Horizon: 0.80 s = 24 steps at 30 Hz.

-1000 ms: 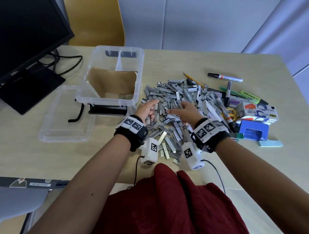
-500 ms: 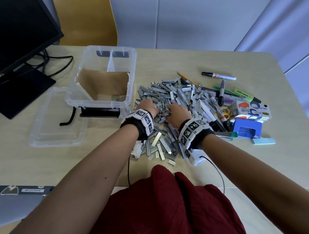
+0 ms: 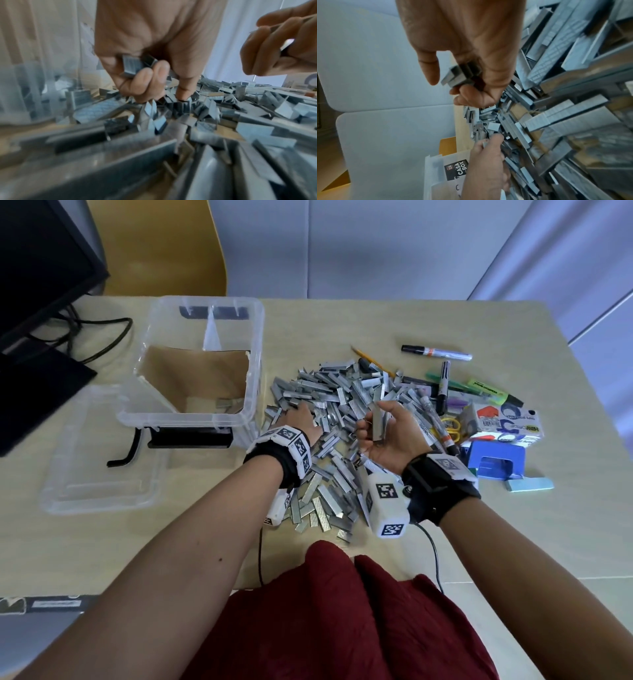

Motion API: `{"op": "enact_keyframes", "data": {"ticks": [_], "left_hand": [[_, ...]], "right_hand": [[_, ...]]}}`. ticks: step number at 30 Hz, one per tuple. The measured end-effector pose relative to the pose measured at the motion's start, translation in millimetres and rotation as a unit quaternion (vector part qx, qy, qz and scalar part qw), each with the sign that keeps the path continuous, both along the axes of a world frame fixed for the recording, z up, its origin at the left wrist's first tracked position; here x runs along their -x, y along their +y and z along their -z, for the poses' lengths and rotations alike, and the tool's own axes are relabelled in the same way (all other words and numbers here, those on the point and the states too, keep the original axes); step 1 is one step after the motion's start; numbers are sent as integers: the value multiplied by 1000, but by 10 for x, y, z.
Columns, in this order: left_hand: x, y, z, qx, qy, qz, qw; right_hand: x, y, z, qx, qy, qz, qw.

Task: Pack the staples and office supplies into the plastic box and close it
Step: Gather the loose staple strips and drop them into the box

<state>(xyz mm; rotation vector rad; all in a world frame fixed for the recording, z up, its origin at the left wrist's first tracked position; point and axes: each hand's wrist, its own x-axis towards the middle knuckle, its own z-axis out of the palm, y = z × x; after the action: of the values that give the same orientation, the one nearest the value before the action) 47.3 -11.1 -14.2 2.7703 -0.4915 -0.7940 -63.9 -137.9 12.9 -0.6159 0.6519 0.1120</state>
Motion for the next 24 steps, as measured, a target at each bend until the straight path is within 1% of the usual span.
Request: {"op": "enact_keyframes", "data": {"ticks": [2,5,7,10,12,13,15,16,18,20,22,23,24], "left_hand": [[9,-5,28,6,-5,7,1000],[-10,26,15,31,22,6,999],[-6,69,-30,85,56,-20,995],[52,133,-120,182,94,-72,976],[97,165,-198,239,106,-93,961],[123,186,-271,277,116,-101,949],[178,235,-488,357,133,-107,918],[197,268,-616,404,148,-115,895],[211,378,-882,503,181,-147,832],[160,528,-1088,572,183,-174,781],[66,689,-1243,619,166,-210,738],[-13,772,-1283,636,165,-248,712],[-102,837,-1302,647,178,-298,679]], "right_hand": [[3,-3,27,6,22,-2,1000],[-1,9,89,20,39,-10,999],[-4,29,114,24,45,-10,999],[-20,68,103,23,45,-4,999],[-52,95,86,19,39,-1,999],[-72,112,71,17,37,0,999],[-116,155,43,21,38,2,999],[-138,179,25,27,37,1,999],[-178,238,-14,33,36,-5,999],[-213,300,-37,29,33,-9,999],[-240,358,-47,25,30,-16,999],[-251,384,-52,28,29,-22,999],[-258,400,-52,31,29,-26,999]]}}
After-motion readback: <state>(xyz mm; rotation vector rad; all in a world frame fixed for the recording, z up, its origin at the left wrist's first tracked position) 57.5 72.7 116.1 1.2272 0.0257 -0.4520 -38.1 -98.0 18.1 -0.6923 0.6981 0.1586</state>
